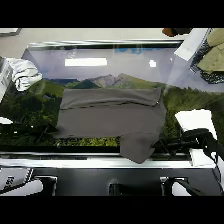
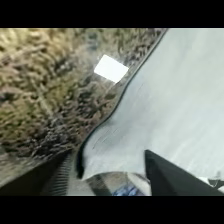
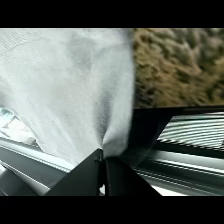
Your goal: Fold the clothes and pants, and hang the long-sleeved shirts on hangers.
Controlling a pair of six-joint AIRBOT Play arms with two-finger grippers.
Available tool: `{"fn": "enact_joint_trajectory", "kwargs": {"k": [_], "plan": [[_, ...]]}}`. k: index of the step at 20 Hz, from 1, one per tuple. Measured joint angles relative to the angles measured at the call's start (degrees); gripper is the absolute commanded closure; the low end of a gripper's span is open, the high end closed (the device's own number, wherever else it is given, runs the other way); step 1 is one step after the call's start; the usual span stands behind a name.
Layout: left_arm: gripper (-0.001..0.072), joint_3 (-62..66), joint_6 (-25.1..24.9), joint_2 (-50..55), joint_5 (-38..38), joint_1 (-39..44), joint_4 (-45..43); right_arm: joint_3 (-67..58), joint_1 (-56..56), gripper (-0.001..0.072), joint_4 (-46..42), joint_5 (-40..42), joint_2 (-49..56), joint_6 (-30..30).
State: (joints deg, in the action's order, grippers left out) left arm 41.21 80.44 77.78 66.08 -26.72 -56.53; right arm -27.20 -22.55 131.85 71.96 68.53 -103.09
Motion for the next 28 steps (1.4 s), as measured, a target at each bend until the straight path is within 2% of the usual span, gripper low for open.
{"fn": "enact_joint_trajectory", "kwargs": {"k": [1,2,3,4,5,6,12,14,20,23,26,28], "plan": [[0.0360,0.0,-0.2,0.0,0.4,0.0,-0.2,0.0,0.0,0.0677,0.0,0.0,-0.4,0.0],[0.0401,-0.1,-0.2,0.1,0.5,0.0,-0.7,0.0,0.0,0.0677,0.0,-0.1,-0.9,0.0],[0.0407,-0.1,-0.4,0.2,0.6,0.0,-1.0,0.0,0.0,0.0677,0.0,-0.2,-1.6,0.0],[0.0481,-0.1,-0.4,0.2,0.8,0.0,-0.9,0.0,0.0,0.0677,0.0,-0.5,-2.4,0.0],[0.0612,-0.2,-0.5,0.2,0.8,0.0,-1.0,0.0,0.0,0.0677,0.1,-0.7,-3.2,0.0],[0.0688,-0.2,-0.7,0.3,0.8,0.0,-1.1,0.0,0.0,0.0677,0.1,-0.7,-4.1,0.0],[0.0691,0.3,-4.0,-1.0,1.6,0.0,4.2,0.0,0.0,0.0679,1.0,-0.4,-9.7,0.2],[0.0691,0.6,-3.6,-3.6,3.2,0.0,3.9,0.0,0.0,0.0679,1.1,1.1,-13.6,0.8],[0.0691,0.9,6.9,-19.8,10.0,0.0,-6.7,-0.4,0.0,0.0680,0.6,10.6,-33.5,9.9],[0.0691,0.9,10.1,-26.6,11.7,0.0,-10.0,-2.5,0.0,0.0680,0.6,15.0,-40.9,13.9],[0.0691,1.4,10.9,-27.9,9.8,0.7,-10.3,-5.2,0.0,0.0680,1.4,13.4,-39.9,14.7],[0.0691,2.2,10.9,-26.4,6.7,2.1,-9.9,-6.3,0.0,0.0680,5.2,9.3,-34.4,11.7]]}}
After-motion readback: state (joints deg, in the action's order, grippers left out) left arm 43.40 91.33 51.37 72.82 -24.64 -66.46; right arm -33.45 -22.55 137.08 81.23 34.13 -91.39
